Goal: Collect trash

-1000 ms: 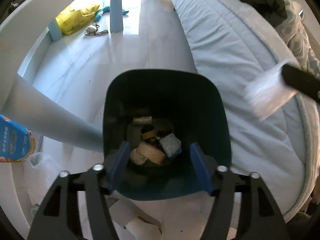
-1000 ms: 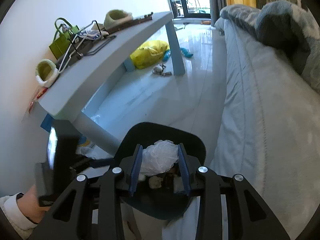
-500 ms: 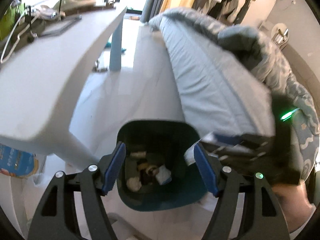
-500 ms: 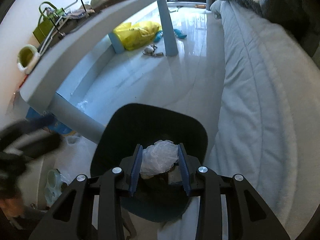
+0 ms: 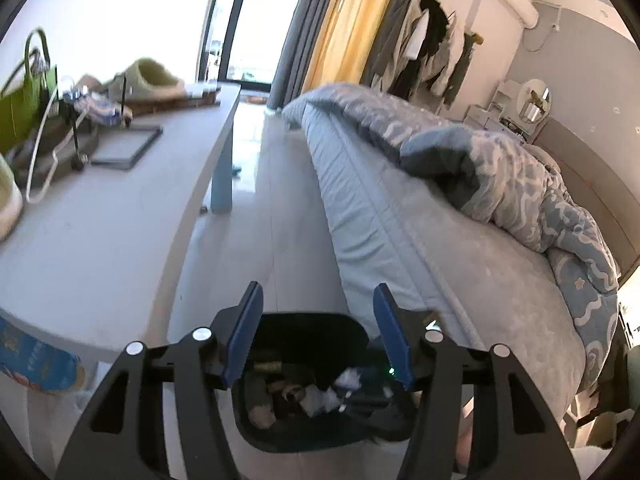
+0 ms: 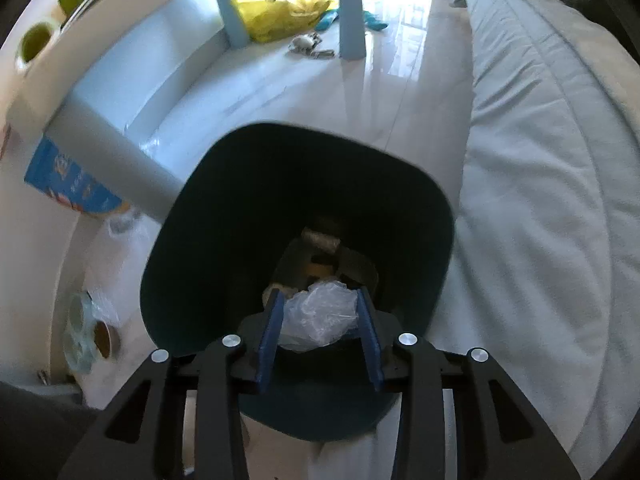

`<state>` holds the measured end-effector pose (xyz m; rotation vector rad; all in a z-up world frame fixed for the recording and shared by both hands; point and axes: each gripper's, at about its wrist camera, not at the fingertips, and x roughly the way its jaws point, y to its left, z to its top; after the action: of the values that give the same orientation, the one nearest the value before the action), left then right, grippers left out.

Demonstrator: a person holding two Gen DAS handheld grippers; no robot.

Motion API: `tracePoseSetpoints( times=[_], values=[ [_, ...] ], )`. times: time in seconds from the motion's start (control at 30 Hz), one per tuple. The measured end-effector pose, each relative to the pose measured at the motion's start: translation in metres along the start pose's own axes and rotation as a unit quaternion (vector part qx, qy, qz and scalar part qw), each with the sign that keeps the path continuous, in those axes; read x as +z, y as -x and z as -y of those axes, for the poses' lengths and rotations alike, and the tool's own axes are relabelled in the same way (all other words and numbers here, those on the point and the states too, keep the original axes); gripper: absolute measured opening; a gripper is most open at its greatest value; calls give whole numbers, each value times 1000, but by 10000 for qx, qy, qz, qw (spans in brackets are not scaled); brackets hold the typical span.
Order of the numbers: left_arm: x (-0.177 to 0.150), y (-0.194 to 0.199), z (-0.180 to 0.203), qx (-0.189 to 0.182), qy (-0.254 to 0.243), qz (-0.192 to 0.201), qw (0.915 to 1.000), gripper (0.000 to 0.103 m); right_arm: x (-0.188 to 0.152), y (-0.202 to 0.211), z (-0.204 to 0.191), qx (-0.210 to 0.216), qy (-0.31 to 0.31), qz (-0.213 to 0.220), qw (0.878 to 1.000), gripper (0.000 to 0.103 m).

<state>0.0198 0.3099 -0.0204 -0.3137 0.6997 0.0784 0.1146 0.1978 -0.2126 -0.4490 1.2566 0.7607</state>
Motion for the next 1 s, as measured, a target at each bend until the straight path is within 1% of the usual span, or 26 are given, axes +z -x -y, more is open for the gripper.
tracePoseSetpoints(
  times=[0.03, 0.1, 0.2, 0.33, 0.4, 0.47, 0.53, 0.6, 0.67, 0.73, 0.77, 0.83, 0.87, 0.9, 0.97, 1.0],
  values=[
    [2, 3, 2, 12, -32, 58, 10000, 59, -2, -1, -2, -18, 41, 1, 10000, 48],
    [5, 7, 5, 27, -82, 134, 9999, 59, -5, -3, -5, -45, 107, -25, 9999, 66],
    [8, 11, 7, 23, -98, 177, 9998, 59, -8, -1, -8, -58, 186, -4, 9998, 66],
    [12, 17, 11, -99, -61, 135, 9998, 59, -4, 17, -11, -23, 212, 257, 9994, 66],
    [15, 27, 17, -144, -133, 258, 9995, 66, -2, 36, -10, 13, 191, 475, 9987, 66],
    [18, 35, 26, -79, -296, 369, 9988, 69, 2, 54, -9, -7, 206, 693, 9974, 66],
    [21, 44, 37, -76, -432, 498, 9978, 74, 3, 83, -7, -124, 208, 1037, 9943, 66],
    [26, 54, 47, -112, -400, 651, 9970, 83, 1, 111, -1, -243, 90, 1358, 9904, 67],
    [29, 65, 62, -152, -423, 819, 9956, 88, -7, 142, 8, -315, -75, 1732, 9843, 70],
    [28, 73, 75, -101, -549, 932, 9941, 95, -19, 169, 17, -486, -199, 2059, 9772, 73],
    [26, 77, 80, -72, -613, 971, 9934, 96, -24, 180, 21, -594, -237, 2184, 9738, 75],
    [20, 83, 93, 75, -725, 1063, 9917, 96, -42, 215, 32, -862, -398, 2580, 9615, 77],
    [13, 87, 101, 174, -708, 1152, 9907, 97, -48, 224, 36, -910, -457, 2680, 9580, 80],
    [9, 90, 105, 238, -717, 1201, 9899, 99, -58, 240, 45, -970, -579, 2842, 9521, 84],
    [-5, 100, 123, 406, -1070, 1313, 9847, 99, -73, 264, 59, -1028, -779, 3046, 9437, 91],
    [-9, 104, 127, 512, -1169, 1376, 9822, 100, -87, 281, 68, -1090, -886, 3187, 9374, 93]
  ],
)
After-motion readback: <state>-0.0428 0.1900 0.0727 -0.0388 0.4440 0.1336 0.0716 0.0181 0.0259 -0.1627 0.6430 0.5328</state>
